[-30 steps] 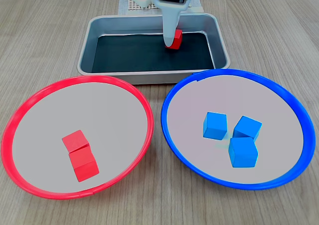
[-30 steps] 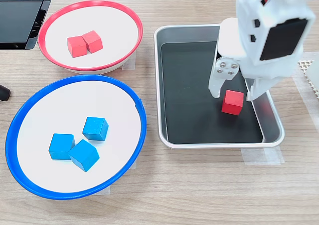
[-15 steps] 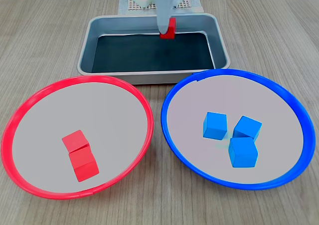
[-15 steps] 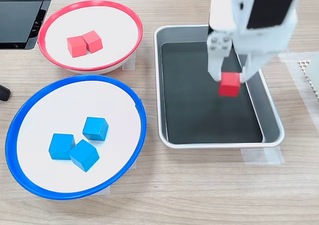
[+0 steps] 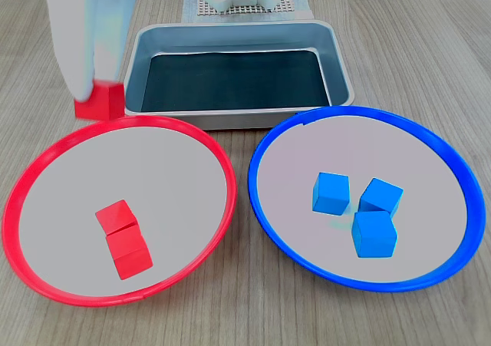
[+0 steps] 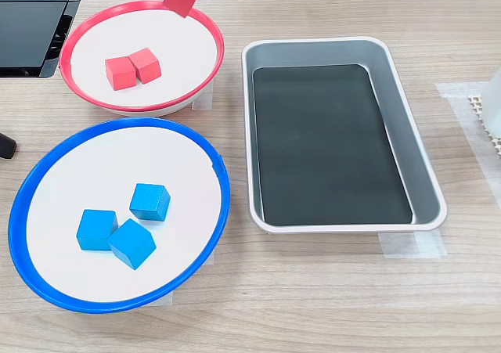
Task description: Move six blocks tray to matching dishes
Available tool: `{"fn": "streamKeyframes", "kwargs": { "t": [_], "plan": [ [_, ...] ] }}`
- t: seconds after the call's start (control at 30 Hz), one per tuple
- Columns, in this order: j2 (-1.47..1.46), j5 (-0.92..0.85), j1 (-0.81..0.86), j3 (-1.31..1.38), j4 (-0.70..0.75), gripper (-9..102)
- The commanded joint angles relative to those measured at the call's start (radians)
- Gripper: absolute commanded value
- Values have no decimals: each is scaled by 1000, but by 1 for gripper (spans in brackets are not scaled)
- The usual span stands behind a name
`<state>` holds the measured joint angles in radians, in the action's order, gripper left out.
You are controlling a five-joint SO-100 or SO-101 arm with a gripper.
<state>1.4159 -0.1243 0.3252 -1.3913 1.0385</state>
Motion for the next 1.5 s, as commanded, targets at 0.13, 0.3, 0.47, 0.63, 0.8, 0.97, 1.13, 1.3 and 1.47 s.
{"fn": "streamKeyframes", "kwargs": {
  "t": [0.13,0.3,0.47,0.63,0.8,0.97,1.13,1.3,1.47],
  "plan": [
    [-103,-138,-55,-34,-204,18],
    [-37,-170,-78,-97,-181,24],
    [304,-261,-127,-383,-350,1],
    [779,-189,-198,-788,-584,0],
    [1261,115,-275,-1186,-506,0],
    [1677,133,-325,-1513,-322,0],
    [1861,130,-325,-1618,-190,0],
    [1913,138,-319,-1631,-75,0],
    [1913,179,-276,-1631,-41,1]
  ]
}}
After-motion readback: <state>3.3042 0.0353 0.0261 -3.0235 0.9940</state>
